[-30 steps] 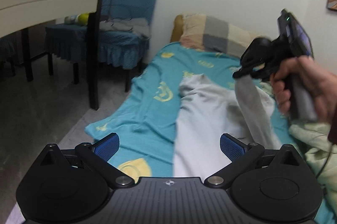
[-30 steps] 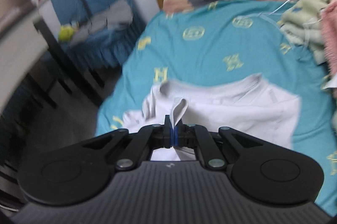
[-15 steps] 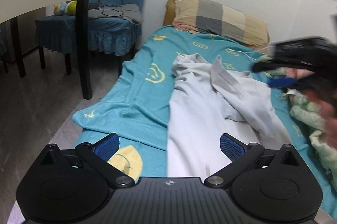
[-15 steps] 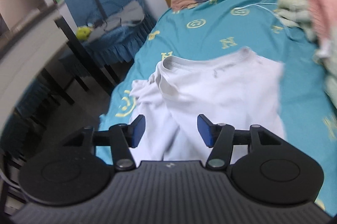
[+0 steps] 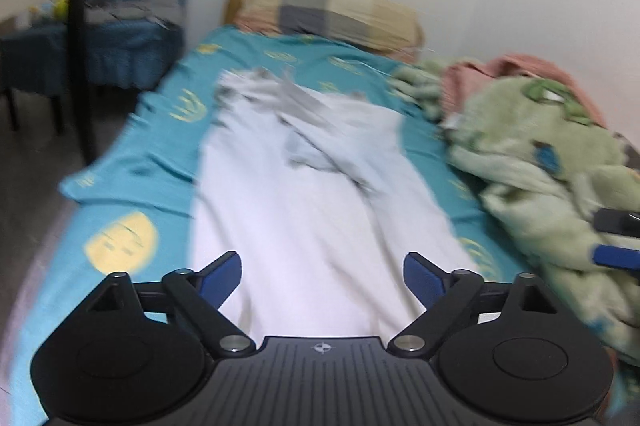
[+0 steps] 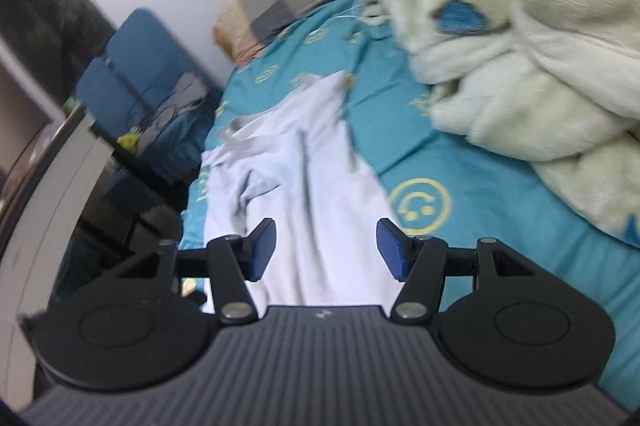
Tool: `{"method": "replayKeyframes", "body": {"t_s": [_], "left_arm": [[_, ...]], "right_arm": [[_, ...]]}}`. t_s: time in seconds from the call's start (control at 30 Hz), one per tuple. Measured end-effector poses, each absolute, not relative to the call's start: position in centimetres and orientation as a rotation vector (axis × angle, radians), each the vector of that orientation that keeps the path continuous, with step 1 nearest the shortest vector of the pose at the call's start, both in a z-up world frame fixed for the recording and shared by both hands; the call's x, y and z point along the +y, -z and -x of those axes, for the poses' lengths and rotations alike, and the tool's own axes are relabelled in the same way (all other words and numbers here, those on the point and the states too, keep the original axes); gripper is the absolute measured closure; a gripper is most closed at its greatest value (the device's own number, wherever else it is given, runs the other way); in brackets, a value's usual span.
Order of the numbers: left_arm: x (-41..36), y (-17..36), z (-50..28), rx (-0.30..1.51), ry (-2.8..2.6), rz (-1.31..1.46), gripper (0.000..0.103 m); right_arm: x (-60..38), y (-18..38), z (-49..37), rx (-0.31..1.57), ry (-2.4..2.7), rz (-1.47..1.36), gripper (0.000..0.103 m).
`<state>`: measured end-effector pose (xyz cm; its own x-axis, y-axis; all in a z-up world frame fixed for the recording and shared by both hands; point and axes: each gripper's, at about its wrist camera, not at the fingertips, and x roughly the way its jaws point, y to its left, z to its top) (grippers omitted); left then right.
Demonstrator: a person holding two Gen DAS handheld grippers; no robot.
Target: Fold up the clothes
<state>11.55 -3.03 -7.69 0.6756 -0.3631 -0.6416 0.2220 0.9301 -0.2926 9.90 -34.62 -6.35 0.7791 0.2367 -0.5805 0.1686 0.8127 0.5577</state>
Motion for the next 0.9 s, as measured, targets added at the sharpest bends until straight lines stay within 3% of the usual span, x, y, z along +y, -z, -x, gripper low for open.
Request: {"method": "replayKeyframes", "body": {"t_s": [0.23, 0.33, 0.53, 0.57, 0.77, 0.9], "left_arm": [[-8.0, 11.0, -10.7, 1.017, 0.583, 0.41, 0.027], [-9.8, 12.9, -10.7, 1.115, 0.645, 0.413, 0.037], [-10.8, 15.0, -11.0, 1.187, 0.645, 0.322, 0.081], [-10.6, 14.8, -11.0, 1.178, 0.64, 0.326, 0.093], [-6.7, 13.2, -11.8, 1.119, 0.546, 0.365, 0.097], [-4.1, 13.9, -12.9, 1.172, 0.471, 0.368, 0.096]], "right_arm": [[-36.9, 8.1, -10.9, 0.717, -0.036, -0.697, 0.044], [-36.8, 8.9, -11.2, 0.752, -0.065, -0.7, 0.044], [-35.5, 10.1, -12.3, 0.846, -0.093, -0.672, 0.044], [-35.3, 10.2, -12.4, 0.857, -0.092, -0.66, 0.044], [-34.0, 11.0, -12.8, 0.941, -0.061, -0.615, 0.044], [-33.3, 11.7, -13.6, 1.037, -0.017, -0.594, 0.044]]}}
